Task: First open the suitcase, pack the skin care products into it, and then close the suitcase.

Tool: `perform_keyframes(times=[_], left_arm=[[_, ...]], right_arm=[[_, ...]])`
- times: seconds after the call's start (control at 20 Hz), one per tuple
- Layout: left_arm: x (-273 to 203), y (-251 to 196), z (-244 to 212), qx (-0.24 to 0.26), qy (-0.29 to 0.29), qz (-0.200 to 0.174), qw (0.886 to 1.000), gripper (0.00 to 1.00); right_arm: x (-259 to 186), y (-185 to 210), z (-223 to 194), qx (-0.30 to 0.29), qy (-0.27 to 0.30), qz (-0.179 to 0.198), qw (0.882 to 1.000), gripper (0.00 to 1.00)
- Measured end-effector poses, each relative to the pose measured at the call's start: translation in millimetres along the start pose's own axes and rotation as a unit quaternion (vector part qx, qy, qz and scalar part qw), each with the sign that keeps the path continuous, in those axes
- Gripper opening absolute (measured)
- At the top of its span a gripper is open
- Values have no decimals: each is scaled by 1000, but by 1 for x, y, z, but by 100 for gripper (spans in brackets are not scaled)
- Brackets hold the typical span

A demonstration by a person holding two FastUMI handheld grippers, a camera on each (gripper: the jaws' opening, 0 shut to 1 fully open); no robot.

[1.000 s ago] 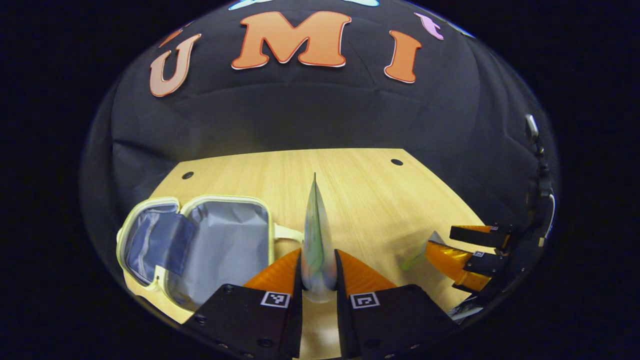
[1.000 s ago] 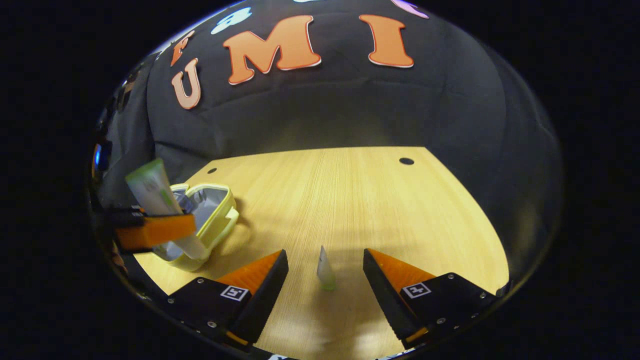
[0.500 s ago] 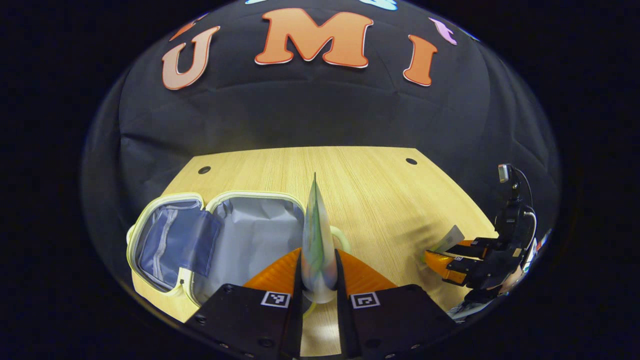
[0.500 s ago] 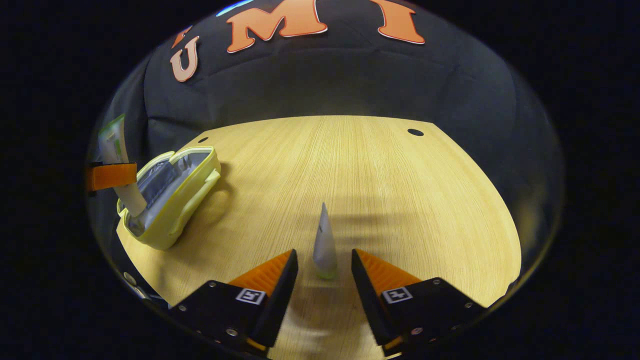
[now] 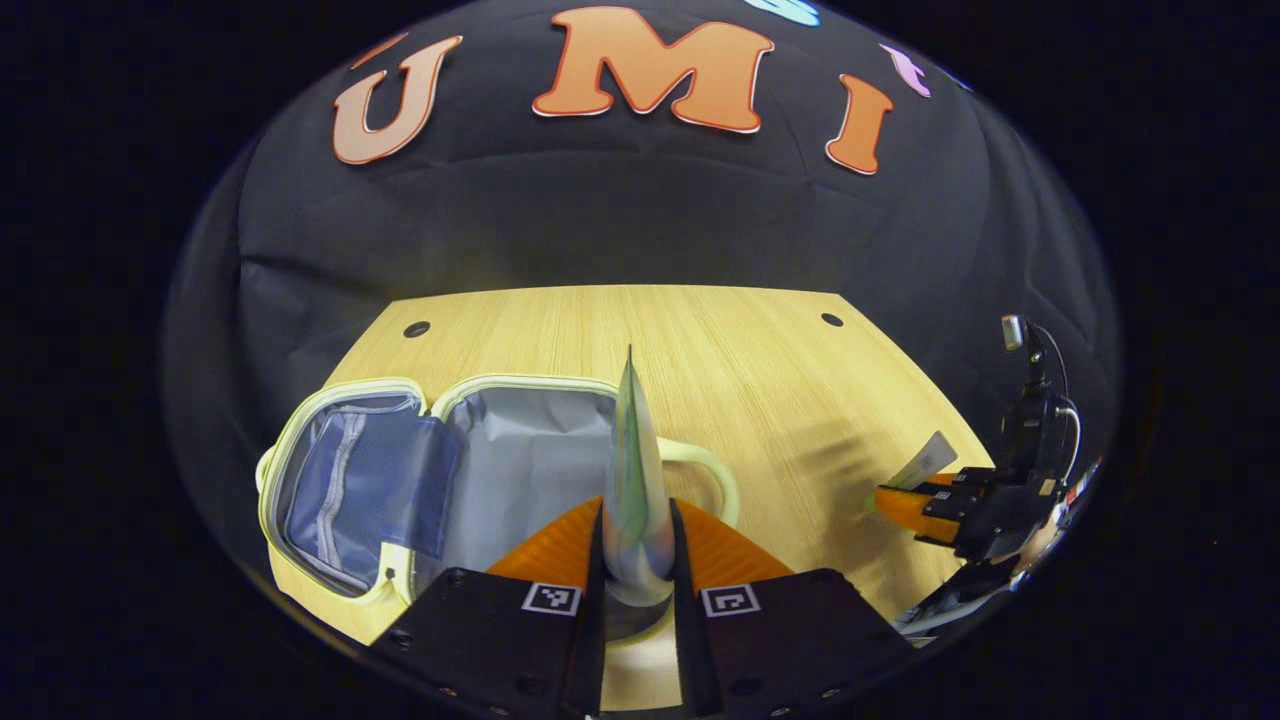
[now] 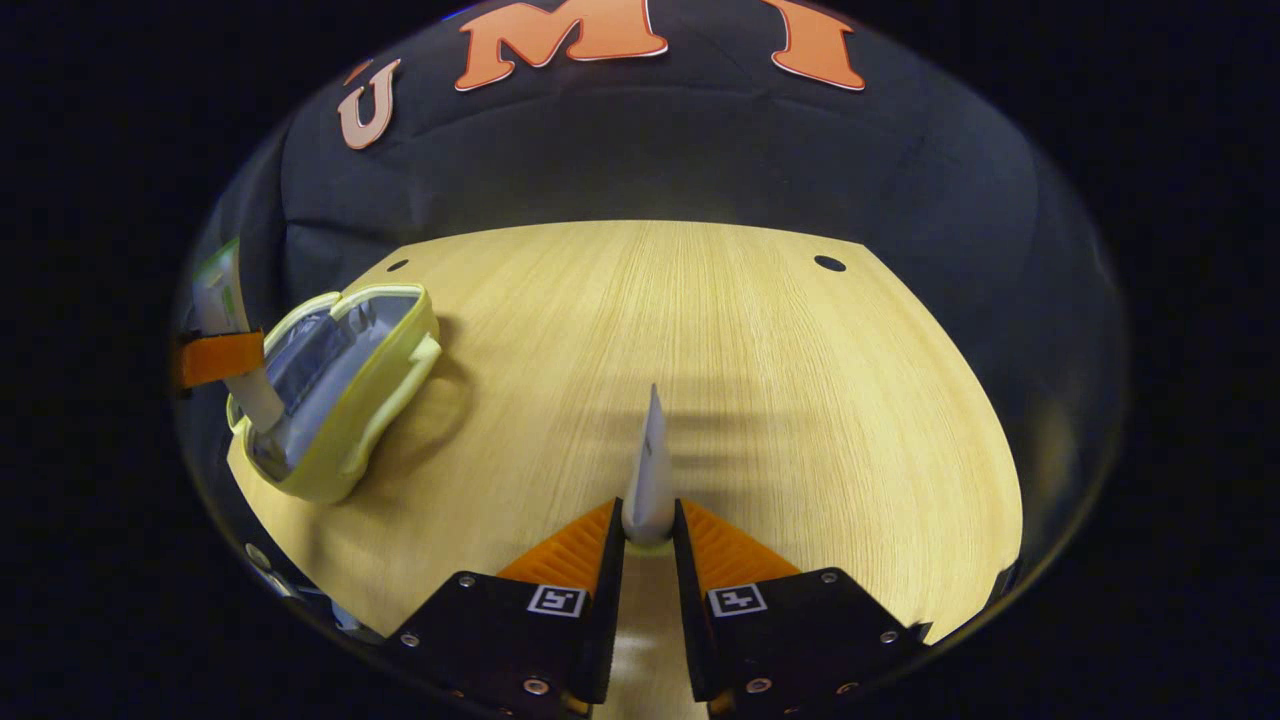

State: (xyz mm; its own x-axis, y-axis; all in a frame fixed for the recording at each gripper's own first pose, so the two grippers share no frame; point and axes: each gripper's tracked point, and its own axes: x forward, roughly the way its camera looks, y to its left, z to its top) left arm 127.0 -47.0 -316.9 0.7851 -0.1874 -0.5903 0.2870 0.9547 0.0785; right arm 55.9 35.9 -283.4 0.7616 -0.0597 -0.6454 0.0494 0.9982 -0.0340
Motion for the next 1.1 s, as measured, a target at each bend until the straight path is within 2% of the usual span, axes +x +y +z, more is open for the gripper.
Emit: perform_keyframes(times=[0.15,0.35,0.55,0.65,0.8,0.9,1.1], left_arm=[[-10,31,-1,12,39,1,999,29],[-7,67,-4,40,95,-26,994,29],[22,90,-11,71,181,-35,980,30],[40,92,-13,79,215,-37,973,30],[60,89,-33,66,259,-54,962,29],[71,91,-42,63,282,-56,956,30],[83,101,-54,90,281,-57,954,37]], right_arm=[[-24,32,26,44,7,22,999,30],[-42,79,49,67,-3,36,997,31],[-51,116,49,87,-3,33,996,30],[-53,126,45,101,1,24,995,30],[-56,126,34,101,10,-14,995,30],[-59,129,32,117,11,-20,993,30],[-66,126,37,128,5,-45,991,30]])
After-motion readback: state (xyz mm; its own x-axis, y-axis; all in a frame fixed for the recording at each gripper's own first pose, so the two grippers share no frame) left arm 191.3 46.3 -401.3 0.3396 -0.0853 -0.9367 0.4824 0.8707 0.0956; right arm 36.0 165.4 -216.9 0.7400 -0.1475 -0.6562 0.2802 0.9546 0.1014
